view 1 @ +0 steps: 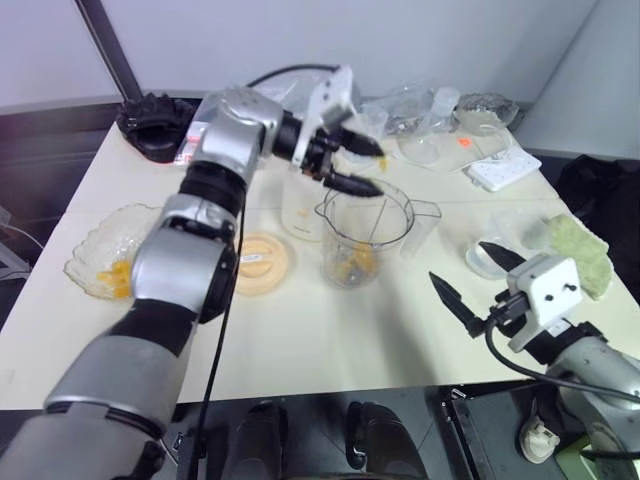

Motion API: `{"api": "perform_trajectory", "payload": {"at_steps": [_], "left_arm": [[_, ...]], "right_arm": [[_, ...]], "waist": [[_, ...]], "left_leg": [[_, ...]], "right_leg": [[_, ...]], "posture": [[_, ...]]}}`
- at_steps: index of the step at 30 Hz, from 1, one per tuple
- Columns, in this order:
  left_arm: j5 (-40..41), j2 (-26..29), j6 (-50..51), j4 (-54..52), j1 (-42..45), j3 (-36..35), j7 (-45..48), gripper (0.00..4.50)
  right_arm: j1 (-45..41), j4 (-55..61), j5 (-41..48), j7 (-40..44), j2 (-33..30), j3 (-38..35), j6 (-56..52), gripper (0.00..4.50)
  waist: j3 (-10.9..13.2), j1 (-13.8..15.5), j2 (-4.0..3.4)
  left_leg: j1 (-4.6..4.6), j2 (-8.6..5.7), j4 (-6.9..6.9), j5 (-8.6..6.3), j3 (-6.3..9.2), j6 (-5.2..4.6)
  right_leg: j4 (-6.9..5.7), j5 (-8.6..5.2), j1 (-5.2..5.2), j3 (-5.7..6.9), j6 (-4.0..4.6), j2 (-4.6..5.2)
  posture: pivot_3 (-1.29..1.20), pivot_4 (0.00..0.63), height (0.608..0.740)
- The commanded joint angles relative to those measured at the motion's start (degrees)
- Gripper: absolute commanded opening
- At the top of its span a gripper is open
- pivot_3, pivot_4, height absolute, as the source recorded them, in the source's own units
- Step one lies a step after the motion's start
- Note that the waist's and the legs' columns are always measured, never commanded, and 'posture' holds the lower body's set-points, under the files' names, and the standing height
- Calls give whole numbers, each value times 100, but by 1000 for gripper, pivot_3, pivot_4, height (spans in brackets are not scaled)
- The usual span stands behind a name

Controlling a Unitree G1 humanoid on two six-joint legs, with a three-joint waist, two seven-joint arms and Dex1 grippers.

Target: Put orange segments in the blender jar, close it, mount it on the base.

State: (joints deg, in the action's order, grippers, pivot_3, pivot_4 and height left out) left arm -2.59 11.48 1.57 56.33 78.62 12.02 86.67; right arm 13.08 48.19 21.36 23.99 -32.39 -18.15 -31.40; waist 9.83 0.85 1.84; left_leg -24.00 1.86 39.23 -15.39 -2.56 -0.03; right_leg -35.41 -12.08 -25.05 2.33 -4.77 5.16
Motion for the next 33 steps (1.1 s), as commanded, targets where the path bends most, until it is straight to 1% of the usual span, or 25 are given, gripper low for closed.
{"api": "perform_trajectory", "payload": {"at_steps": [1,3,5,7,10,11,12,14,15,16,17,18,20,21,22,23,24,27,29,30,33], "left_arm": [[-77,91,-334,-219,264,131,134,3859],[-125,173,-512,-128,398,201,214,3859],[-309,229,-968,47,462,331,64,3859],[-391,151,-915,399,665,274,-441,3859],[-569,149,-1003,697,827,332,-761,3859],[-513,151,-891,715,855,308,-554,3859],[-685,174,-1013,774,865,399,-796,3859],[-666,202,-1154,788,832,395,-529,3859],[-530,178,-920,828,892,284,-369,3859],[-583,182,-963,867,933,288,-524,3859],[-741,197,-1212,881,917,395,-701,3859],[-449,126,-694,869,1003,195,-347,3859],[-904,230,-1475,825,928,524,-814,3859],[-914,234,-1407,891,985,491,-951,3859],[-850,236,-1454,916,1009,430,-883,3859],[-292,133,-485,925,1192,33,-281,3859],[-34,89,-98,943,1296,-163,-12,3859],[-235,148,-308,939,1216,-23,76,3859],[169,150,191,803,1193,31,452,3859],[57,143,18,805,1170,52,407,3859],[-330,123,-492,945,1186,139,-208,3859]], "right_arm": [[43,160,-64,-38,29,-63,153,4500],[107,186,-91,-56,62,-66,180,4500],[145,213,-132,-101,98,-14,203,4500],[152,222,-168,-144,132,19,227,4500],[150,229,-218,-186,176,55,249,4500],[145,224,-232,-193,185,58,256,4500],[151,207,-243,-191,195,44,280,4500],[135,184,-260,-202,202,49,297,4500],[128,175,-269,-211,205,59,309,4500],[121,170,-274,-217,209,68,314,4500],[117,148,-286,-209,205,76,333,4500],[91,135,-309,-214,206,104,342,4500],[60,100,-314,-210,220,109,368,4500],[27,90,-319,-232,238,108,372,4500],[19,74,-323,-230,243,100,385,4500],[17,69,-350,-227,233,115,394,4500],[10,69,-366,-236,237,136,394,4500],[-13,43,-400,-247,246,186,412,4500],[-45,29,-418,-262,256,229,430,4500],[-52,17,-421,-247,253,229,446,4500],[-94,-21,-447,-240,265,243,469,4500]], "waist": [[3,-1,3],[4,-8,3],[3,-7,1],[2,1,0],[2,1,0],[2,-1,0],[2,-4,1],[2,-6,0],[2,-5,0],[2,-4,0],[2,-3,0],[2,-2,0],[2,-2,0],[2,-2,0],[3,-2,0],[3,-1,0],[4,2,3],[4,-5,1],[2,-10,-2],[2,-13,-2],[3,-7,-1]], "left_leg": [[-10,0,0,0,1,0],[-23,0,0,0,1,0],[-22,0,0,0,1,-1],[-18,1,0,0,2,-1],[-8,0,2,0,3,-1],[-8,0,2,0,3,-1],[-8,0,2,0,3,0],[-8,0,2,0,3,-1],[-9,0,1,0,3,-1],[-10,1,1,0,3,-1],[-14,1,1,0,3,-1],[-17,1,1,0,4,-1],[-18,1,1,0,4,-1],[-17,0,1,0,3,-1],[-16,0,1,0,3,-1],[-16,1,1,0,3,0],[-15,1,1,0,4,-1],[-21,0,2,0,5,-1],[-20,0,1,-1,4,-1],[-20,0,1,-1,4,-1],[-18,1,1,0,6,-1]], "right_leg": [[0,0,-8,0,0,-1],[-1,1,-22,0,-1,-2],[-1,0,-23,0,-1,-4],[-2,0,-19,0,-1,-4],[-2,0,-7,0,-1,-3],[-2,0,-7,0,-1,-3],[-2,0,-7,-1,-1,-3],[-1,0,-8,-1,-1,-4],[-1,0,-9,-1,-1,-4],[-1,-1,-10,-1,-2,-5],[-1,-1,-13,-1,-2,-6],[-1,-1,-16,-1,-2,-6],[0,-1,-16,-1,-2,-6],[0,-1,-15,-1,-2,-5],[-1,-1,-14,-1,-2,-5],[-1,0,-14,-1,-1,-5],[-2,0,-14,-1,-1,-5],[-1,-1,-18,0,-2,-6],[2,-1,-16,-1,-2,-6],[2,-1,-16,-1,-2,-6],[-4,-1,-17,-1,-2,-7]], "posture": [[0,150,740],[0,150,740],[0,150,740],[0,150,740],[0,150,740],[0,150,740],[0,150,740],[0,150,740],[0,150,740],[0,150,740],[0,150,740],[0,150,740],[0,150,740],[0,150,740],[0,150,740],[0,150,740],[0,150,740],[0,150,740],[0,150,740],[0,150,740],[0,150,740]]}}
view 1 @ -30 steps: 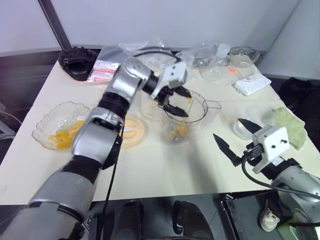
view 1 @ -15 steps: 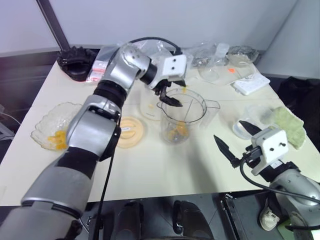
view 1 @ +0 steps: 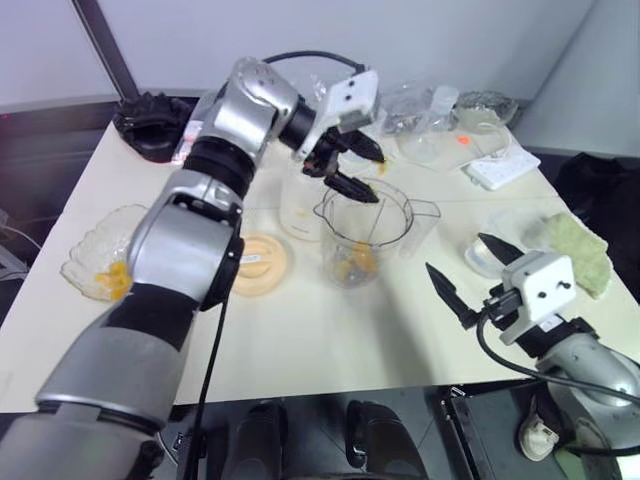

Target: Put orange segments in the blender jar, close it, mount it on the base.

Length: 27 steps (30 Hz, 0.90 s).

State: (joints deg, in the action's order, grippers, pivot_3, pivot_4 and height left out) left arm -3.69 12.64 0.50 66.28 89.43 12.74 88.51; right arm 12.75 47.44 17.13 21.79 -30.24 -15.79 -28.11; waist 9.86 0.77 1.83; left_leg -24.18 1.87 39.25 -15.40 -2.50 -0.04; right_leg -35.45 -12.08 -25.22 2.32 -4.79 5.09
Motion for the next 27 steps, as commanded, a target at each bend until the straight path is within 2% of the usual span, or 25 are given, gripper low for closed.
{"api": "perform_trajectory", "payload": {"at_steps": [1,4,5,6,7,9,10,13,15,17,19,23,27], "left_arm": [[-268,40,-482,-92,80,129,-287,3859],[-27,65,-189,-195,86,134,201,3859],[-109,79,-326,-177,89,125,18,3859],[-47,155,-579,-272,9,224,158,3859],[430,398,-547,-691,-188,764,252,3859],[340,427,-866,-777,-295,798,236,3859],[199,343,-752,-591,-177,676,-165,3859],[422,610,-1010,-831,-436,1270,289,3859],[208,445,-856,-462,-236,1017,-112,3859],[233,352,-679,-448,-208,931,51,3859],[219,145,-398,-123,77,690,-742,3859],[209,287,-459,-281,-97,859,374,3859],[569,370,-295,-346,15,1056,399,3859]], "right_arm": [[-49,53,-31,-18,55,4,152,4500],[-9,59,-46,-24,75,16,186,4500],[10,62,-63,-38,93,43,201,4500],[28,63,-84,-46,104,69,217,4500],[25,56,-98,-56,115,88,225,4500],[7,58,-121,-79,135,117,226,4500],[1,53,-131,-79,141,119,230,4500],[-43,6,-160,-58,131,133,244,4500],[-68,-35,-159,-37,118,92,259,4500],[-84,-52,-166,-38,119,94,265,4500],[-103,-72,-184,-46,124,124,267,4500],[-66,-52,-242,-64,142,167,278,4500],[-9,-65,-292,-73,190,190,319,4500]], "waist": [[0,3,0],[0,2,0],[0,1,0],[0,1,0],[-1,-5,-2],[4,-18,-10],[4,-4,-10],[5,10,-9],[5,6,-9],[5,14,-8],[6,27,-6],[4,-20,-11],[5,-3,-12]], "left_leg": [[1,0,0,0,1,0],[3,0,0,0,0,0],[3,0,0,0,0,0],[2,0,0,0,0,0],[2,0,0,0,0,0],[6,3,-2,0,-3,0],[7,3,-2,0,-3,0],[4,0,2,1,0,0],[7,0,2,0,-4,0],[5,-2,3,1,-4,0],[2,-2,3,1,-4,0],[-2,-3,3,0,-4,-1],[5,2,-2,-1,0,-3]], "right_leg": [[-1,0,0,0,0,0],[-2,0,1,0,0,0],[-2,0,1,0,1,0],[-1,0,1,0,0,0],[0,0,1,0,0,0],[-1,-1,1,-7,1,-1],[-2,-1,1,-8,1,-1],[-4,0,2,-7,1,-3],[-3,0,4,-12,1,-3],[-1,0,4,-12,1,-3],[0,0,4,-12,0,-2],[6,0,1,-12,-2,-3],[-4,-1,-2,-14,0,-12]], "posture": [[0,150,740],[0,150,740],[0,150,740],[0,150,740],[0,150,740],[0,150,740],[0,150,740],[0,150,740],[0,150,740],[0,150,740],[0,150,740],[0,150,740],[0,150,740]]}}
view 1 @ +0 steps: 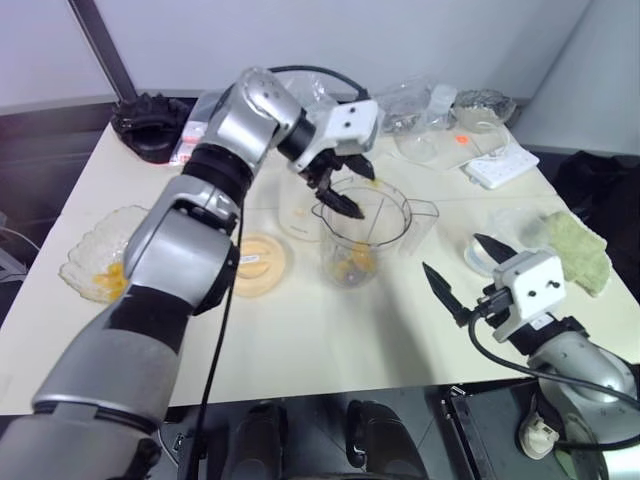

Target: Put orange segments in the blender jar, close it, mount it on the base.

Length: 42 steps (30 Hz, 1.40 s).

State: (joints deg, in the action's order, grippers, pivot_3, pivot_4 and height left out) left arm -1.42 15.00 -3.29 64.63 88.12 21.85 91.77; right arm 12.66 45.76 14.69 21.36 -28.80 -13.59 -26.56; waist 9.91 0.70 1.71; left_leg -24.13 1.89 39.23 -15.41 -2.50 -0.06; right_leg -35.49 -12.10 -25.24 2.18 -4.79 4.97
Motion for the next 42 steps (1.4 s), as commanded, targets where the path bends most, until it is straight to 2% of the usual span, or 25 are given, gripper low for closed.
{"api": "perform_trajectory", "payload": {"at_steps": [1,8,14,19,26,27,31,38,42], "left_arm": [[461,167,137,-238,154,232,72,3859],[1101,268,737,-381,331,452,72,3859],[997,309,482,-280,300,597,72,3859],[978,290,333,-284,222,663,72,3859],[618,237,-138,-120,319,457,72,3859],[865,336,-150,-263,323,590,72,3859],[2322,1338,-281,-1568,130,2290,73,3859],[3197,1720,-297,-2006,174,3368,73,3859],[3365,1812,-394,-2178,113,3699,72,3859]], "right_arm": [[2,108,-68,-42,63,-1,166,4500],[-242,69,-115,-164,164,53,197,4500],[-458,145,179,-177,192,-316,70,4500],[-842,281,578,-99,-56,-758,-206,4500],[-1469,367,788,-261,-119,-424,-620,4500],[-1430,367,760,-256,-130,-397,-628,4500],[-1256,356,722,-232,-127,-422,-573,4500],[-1184,343,604,-277,-79,-279,-479,4500],[-1083,363,609,-280,-75,-327,-430,4500]], "waist": [[0,4,0],[0,4,0],[0,10,0],[0,9,0],[1,7,-1],[1,7,-1],[8,-24,-11],[9,12,-12],[9,5,-12]], "left_leg": [[2,0,0,0,2,0],[2,-2,5,0,0,1],[1,-2,4,0,0,0],[1,-2,5,0,-3,0],[3,-1,4,0,-1,0],[2,-2,4,0,-1,0],[-4,0,-1,0,-6,0],[-2,-7,15,2,-10,2],[-4,-8,15,1,-15,2]], "right_leg": [[-4,0,0,0,0,0],[-3,1,3,-5,1,2],[-1,0,2,-5,1,1],[0,1,3,-7,1,3],[-4,1,0,-7,1,-1],[-3,1,0,-8,1,0],[-1,1,-8,-20,1,1],[-1,1,4,-35,1,1],[3,0,3,-45,0,0]], "posture": [[0,150,740],[0,150,740],[0,150,740],[0,150,740],[0,150,740],[0,150,740],[0,150,740],[0,150,740],[0,150,740]]}}
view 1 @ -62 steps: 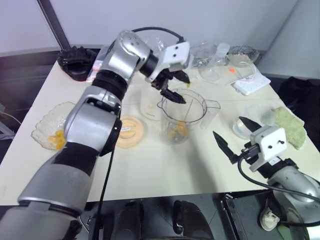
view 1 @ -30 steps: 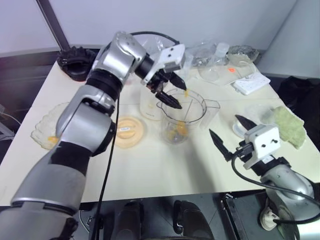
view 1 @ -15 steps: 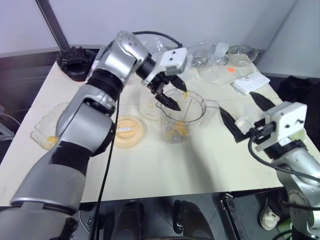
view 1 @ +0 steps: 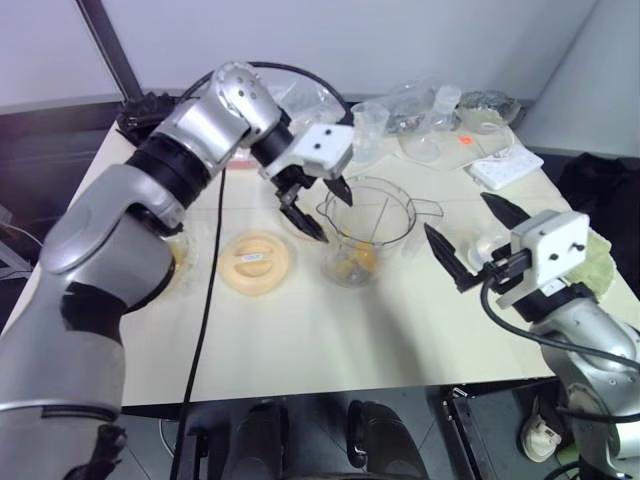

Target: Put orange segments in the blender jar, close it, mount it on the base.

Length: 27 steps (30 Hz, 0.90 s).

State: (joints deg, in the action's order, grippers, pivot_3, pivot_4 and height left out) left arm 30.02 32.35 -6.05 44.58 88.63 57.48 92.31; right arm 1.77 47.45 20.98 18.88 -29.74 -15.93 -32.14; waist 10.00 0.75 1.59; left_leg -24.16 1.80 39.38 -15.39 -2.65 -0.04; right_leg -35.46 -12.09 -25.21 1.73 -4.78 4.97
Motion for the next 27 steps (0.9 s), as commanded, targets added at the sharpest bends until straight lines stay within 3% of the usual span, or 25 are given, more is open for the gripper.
{"api": "perform_trajectory", "payload": {"at_steps": [1,4,8,13,20,27], "left_arm": [[259,88,-110,-201,56,180,19,3859],[360,101,-119,-256,50,260,19,3859],[-78,-643,112,872,210,-980,19,3859],[28,-571,1145,802,169,-2242,19,3859],[225,404,3282,-1650,-1036,-3537,-414,3859],[816,746,5410,-4274,-2729,-4891,-2370,3859]], "right_arm": [[23,195,-20,-34,19,-96,139,4500],[54,192,-28,-41,21,-93,163,4500],[148,174,-92,-84,54,-71,225,4500],[361,31,-145,-24,89,-55,335,4500],[450,-643,-257,416,-20,195,684,4500],[23,-1709,-261,720,85,414,1177,4500]], "waist": [[0,1,0],[0,1,0],[0,34,0],[3,-38,-2],[4,-51,-9],[6,-7,-8]], "left_leg": [[0,0,0,0,0,0],[-1,3,-1,0,4,0],[-2,2,3,0,10,0],[-14,3,14,-2,12,-4],[9,11,-5,-1,19,-3],[38,11,-2,10,13,16]], "right_leg": [[0,0,-1,0,0,-1],[-2,0,-3,1,-1,-8],[-3,0,0,2,0,-14],[-1,0,-5,-6,-1,-19],[-23,-2,-7,-8,-1,-29],[-47,-2,8,-21,-1,-28]], "posture": [[0,150,740],[0,150,740],[0,150,740],[0,150,740],[0,150,740],[0,150,740]]}}
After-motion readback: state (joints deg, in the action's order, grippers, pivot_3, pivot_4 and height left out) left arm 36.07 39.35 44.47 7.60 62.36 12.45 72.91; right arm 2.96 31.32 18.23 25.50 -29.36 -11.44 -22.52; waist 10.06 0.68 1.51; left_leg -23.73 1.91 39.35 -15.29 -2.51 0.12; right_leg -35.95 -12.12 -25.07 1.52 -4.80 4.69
